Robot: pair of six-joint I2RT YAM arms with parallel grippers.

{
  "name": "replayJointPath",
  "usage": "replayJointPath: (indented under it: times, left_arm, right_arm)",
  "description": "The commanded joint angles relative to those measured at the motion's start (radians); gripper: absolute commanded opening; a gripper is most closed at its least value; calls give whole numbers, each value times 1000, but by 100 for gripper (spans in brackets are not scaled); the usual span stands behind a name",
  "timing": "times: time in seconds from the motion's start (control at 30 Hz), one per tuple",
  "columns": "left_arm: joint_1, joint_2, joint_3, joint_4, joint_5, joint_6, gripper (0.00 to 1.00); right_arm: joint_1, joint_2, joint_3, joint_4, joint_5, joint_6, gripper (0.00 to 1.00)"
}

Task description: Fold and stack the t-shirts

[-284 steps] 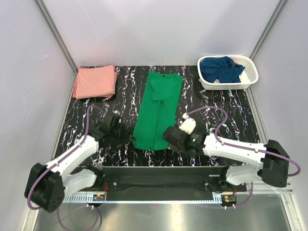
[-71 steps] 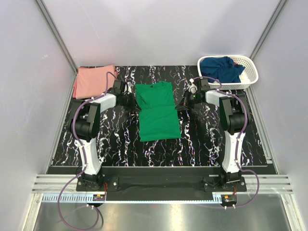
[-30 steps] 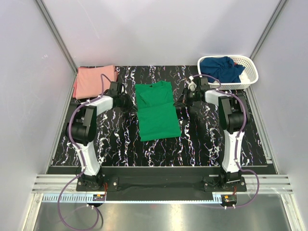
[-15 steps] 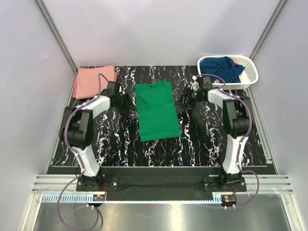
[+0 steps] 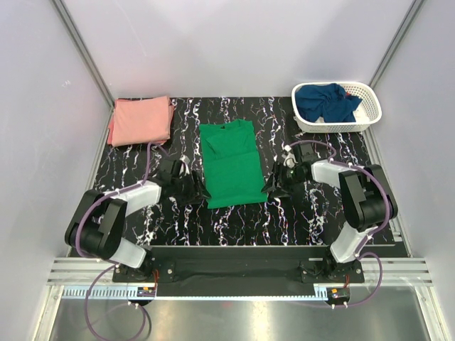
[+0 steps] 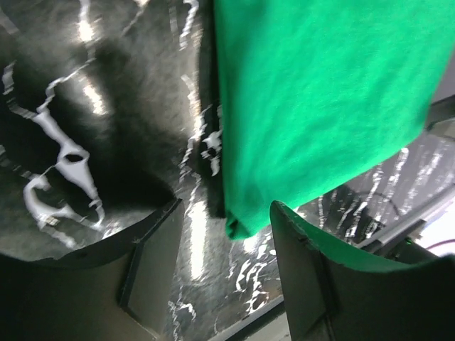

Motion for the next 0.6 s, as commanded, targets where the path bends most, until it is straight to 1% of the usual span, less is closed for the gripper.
replayJointPath:
  times: [0.0,0.1,0.17,0.2,0.27,0.3,0.33,0.37,0.4,0.43,0.5,0.53,0.57]
  left_arm:
    - [-7,21,-54,132,7,-39,59]
    - [-14,33,-73,152,5,-53,59]
    - [-12,33,-74,138,-19,-59,57]
    - [-14,32,-71,118,-33,-61,49]
    - [-14,23,-73,78,-61,-56,39]
    - [-12,21,-74,69,-68,-56,35]
    - [-12,18,-74,51,-71,-56,26]
    - [-12,12,-73,38,-79,-53,21]
    - [-14,10,-73,26,-81,-51,17]
    - [-12,4,-71,-5,-99,-51,12]
    - [-12,-26,-71,-32,-114,-47,14]
    - [-14,-52,-68,-69,-131,-44,18]
    - [-12,-69,-68,-83,-136,-39,37]
  right_arm:
    - [23,-1,-26,78,64,-14,58]
    - [29,-21,-61,105,49,-3,55]
    - [35,-37,-83,99,70,23,51]
    - [41,-53,-91,98,72,26,49]
    - [50,-69,-123,105,73,40,46]
    - [53,-81,-132,114,75,47,42]
    - [65,-84,-141,125,79,52,40]
    - [72,-83,-155,127,84,69,37]
    - [81,-84,-163,133,89,79,31]
    - [102,-84,-170,137,101,89,27]
    - [124,-109,-199,151,113,124,22]
    - [139,-122,-212,156,127,133,21]
    - [145,-136,-235,159,133,151,20]
